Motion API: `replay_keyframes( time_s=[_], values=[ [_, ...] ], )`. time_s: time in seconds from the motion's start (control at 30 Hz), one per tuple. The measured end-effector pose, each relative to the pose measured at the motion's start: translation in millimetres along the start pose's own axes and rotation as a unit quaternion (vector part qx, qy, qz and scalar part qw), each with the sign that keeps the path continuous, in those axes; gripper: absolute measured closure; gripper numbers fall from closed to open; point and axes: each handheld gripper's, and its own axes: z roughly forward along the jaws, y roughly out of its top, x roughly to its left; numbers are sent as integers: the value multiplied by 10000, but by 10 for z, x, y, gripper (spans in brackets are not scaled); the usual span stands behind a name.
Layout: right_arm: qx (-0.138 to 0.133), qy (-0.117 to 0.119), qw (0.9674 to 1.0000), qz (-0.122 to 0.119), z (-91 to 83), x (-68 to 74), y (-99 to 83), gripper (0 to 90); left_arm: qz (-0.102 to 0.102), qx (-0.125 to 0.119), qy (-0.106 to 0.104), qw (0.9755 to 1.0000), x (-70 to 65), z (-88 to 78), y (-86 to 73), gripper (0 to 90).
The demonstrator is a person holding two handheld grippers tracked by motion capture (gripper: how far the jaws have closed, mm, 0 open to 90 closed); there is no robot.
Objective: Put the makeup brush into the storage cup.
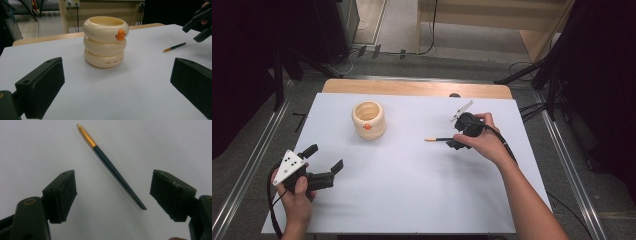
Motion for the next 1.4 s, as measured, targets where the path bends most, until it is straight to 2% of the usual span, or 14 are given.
replay_keyframes(
  time_s=[0.17, 0.33, 0.47, 0.53, 0.7, 0.83, 1.0, 1.07, 1.13, 1.27, 1.4],
  values=[
    [385, -21, 9992, -84, 126, -3, 119, 315, 2, -19, -22, 10000, -1, -3, 2, 0],
    [467, -146, 9987, -138, 203, -6, 208, 424, -12, -51, -35, 10000, 7, -6, 2, 0],
    [628, -98, 9979, -152, 264, -24, 264, 511, 9, -30, -35, 10000, -1, -4, 3, 0],
    [658, -46, 9975, -259, 287, -33, 285, 529, 31, -21, -35, 10000, -4, 1, 3, 0],
    [714, -7, 9968, -352, 333, -40, 328, 580, 27, -18, -57, 10000, -7, 11, 1, 0],
    [904, -40, 9946, -516, 407, -34, 342, 587, 29, -4, -61, 10000, -6, 14, 0, 0],
    [943, -21, 9939, -572, 463, -16, 375, 597, 29, 1, -68, 10000, -6, 15, -1, 0],
    [974, 51, 9934, -612, 467, -6, 385, 671, 32, 20, -88, 10000, -11, 19, -1, 0],
    [974, 263, 9926, -669, 472, -10, 381, 765, 34, 14, -107, 9999, -22, 27, -2, 0],
    [998, 384, 9927, -568, 477, -45, 384, 799, 53, 15, -109, 9999, -28, 26, 2, 0],
    [1037, 298, 9928, -510, 486, -3, 401, 840, 42, 3, -124, 9999, -34, 29, 5, 0]
  ],
)
